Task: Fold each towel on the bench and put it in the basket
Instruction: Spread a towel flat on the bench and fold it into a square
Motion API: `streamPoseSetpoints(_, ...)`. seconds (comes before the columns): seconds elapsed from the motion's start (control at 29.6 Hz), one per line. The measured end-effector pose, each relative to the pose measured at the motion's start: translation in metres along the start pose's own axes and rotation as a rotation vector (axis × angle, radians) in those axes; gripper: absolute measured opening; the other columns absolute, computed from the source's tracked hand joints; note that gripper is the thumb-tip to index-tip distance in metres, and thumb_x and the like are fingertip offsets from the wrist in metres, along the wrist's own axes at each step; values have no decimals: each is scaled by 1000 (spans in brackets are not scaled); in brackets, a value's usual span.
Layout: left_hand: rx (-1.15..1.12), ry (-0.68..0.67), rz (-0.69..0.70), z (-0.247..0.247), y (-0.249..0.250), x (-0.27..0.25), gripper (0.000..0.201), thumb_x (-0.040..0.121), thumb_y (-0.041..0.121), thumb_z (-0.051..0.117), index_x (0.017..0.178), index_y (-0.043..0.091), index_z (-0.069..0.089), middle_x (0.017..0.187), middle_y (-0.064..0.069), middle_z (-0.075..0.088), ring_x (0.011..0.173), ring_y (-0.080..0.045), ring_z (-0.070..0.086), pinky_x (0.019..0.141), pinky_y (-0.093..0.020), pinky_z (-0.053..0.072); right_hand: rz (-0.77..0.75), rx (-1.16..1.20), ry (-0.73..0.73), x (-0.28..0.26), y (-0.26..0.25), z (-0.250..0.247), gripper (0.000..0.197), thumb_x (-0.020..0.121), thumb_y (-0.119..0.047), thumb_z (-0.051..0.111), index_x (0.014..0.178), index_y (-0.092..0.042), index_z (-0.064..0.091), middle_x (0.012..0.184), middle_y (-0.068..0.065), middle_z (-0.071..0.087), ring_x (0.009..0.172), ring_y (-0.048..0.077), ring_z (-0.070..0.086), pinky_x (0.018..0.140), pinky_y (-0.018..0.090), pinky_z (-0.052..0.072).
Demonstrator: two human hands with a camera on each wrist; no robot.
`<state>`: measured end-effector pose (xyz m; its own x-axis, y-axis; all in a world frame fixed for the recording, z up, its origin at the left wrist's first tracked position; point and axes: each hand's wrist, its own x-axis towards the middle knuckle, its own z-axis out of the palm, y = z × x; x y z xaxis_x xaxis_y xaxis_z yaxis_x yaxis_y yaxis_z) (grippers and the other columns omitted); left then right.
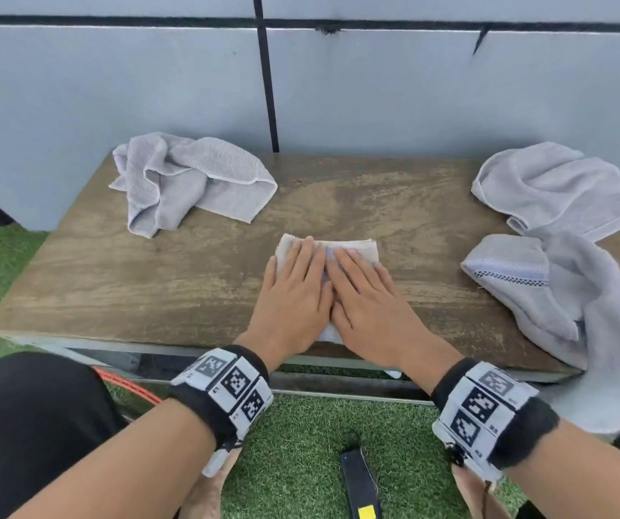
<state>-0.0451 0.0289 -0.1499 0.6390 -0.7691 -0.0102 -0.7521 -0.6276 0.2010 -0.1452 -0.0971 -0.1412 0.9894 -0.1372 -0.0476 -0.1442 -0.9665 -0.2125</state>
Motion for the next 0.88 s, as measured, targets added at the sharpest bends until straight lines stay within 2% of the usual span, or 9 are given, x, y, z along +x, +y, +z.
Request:
streamPoseSetpoints(0.1,-82,18,-14,5,-8,0,64,103,51,7,160,23,4,168,7,-4,154,-10,-7,125,-46,5,77,51,-72,2,4,1,67,102,-49,13,161,-21,-5,167,-6,-15,152,8,-20,125,46,-3)
streamPoseSetpoints(0.3,-117,-2,-55,3,-11,-2,62,104,53,12,160,29,-2,167,13,-8,152,-4,-12,125,-48,3,131,23,-88,4,4,-1,73,102,-53,17,160,-17,-9,167,-6,-18,152,7,-20,125,50,-4)
streamPoseSetpoints(0.47,-96,-44,-169,-4,-14,-1,64,104,52,13,160,25,-3,167,8,-10,154,-19,-7,123,-52,5,131,-52,-93,4,7,-7,78,99,-60,15,160,-18,-8,168,-5,-15,153,8,-16,124,53,-6)
streamPoseSetpoints(0.54,-111,-65,-233,-10,-10,-1,68,104,52,17,160,20,-4,168,-1,-11,154,-23,-6,122,-53,5,131,-113,-83,5,9,-10,80,98,-63,13,161,-16,1,169,-1,-2,155,14,-6,123,55,-5)
streamPoseSetpoints(0.57,-134,-73,-269,-15,-8,-2,71,103,52,21,159,16,-4,167,-8,-10,154,-26,-5,122,-54,6,134,-161,-58,5,9,-14,80,97,-64,14,160,-13,11,167,3,11,154,19,6,123,55,-2)
streamPoseSetpoints(0.67,-167,-95,-340,-32,-3,-5,85,99,57,34,159,11,-4,165,-20,-5,154,-32,-1,121,-53,10,213,-329,9,6,8,-31,70,96,-61,27,136,-7,47,135,14,50,128,32,45,115,51,24)
streamPoseSetpoints(0.74,-153,-93,-341,-42,-2,-8,89,96,58,40,159,12,-2,165,-21,-3,153,-35,2,120,-52,12,293,-337,12,6,9,-44,54,96,-56,35,114,-10,57,111,11,61,104,30,57,100,47,36)
streamPoseSetpoints(0.81,-169,-95,-323,-46,0,-12,88,96,59,42,159,15,0,165,-21,-3,153,-35,3,120,-52,12,310,-298,68,6,12,-48,40,96,-49,40,96,-13,58,91,5,64,84,26,60,92,44,40)
streamPoseSetpoints(0.88,-184,-87,-276,-43,4,-16,84,97,61,38,159,18,1,165,-20,-6,153,-35,0,120,-53,12,216,-251,205,5,15,-40,33,94,-42,45,99,-13,57,99,6,64,90,26,60,89,43,44)
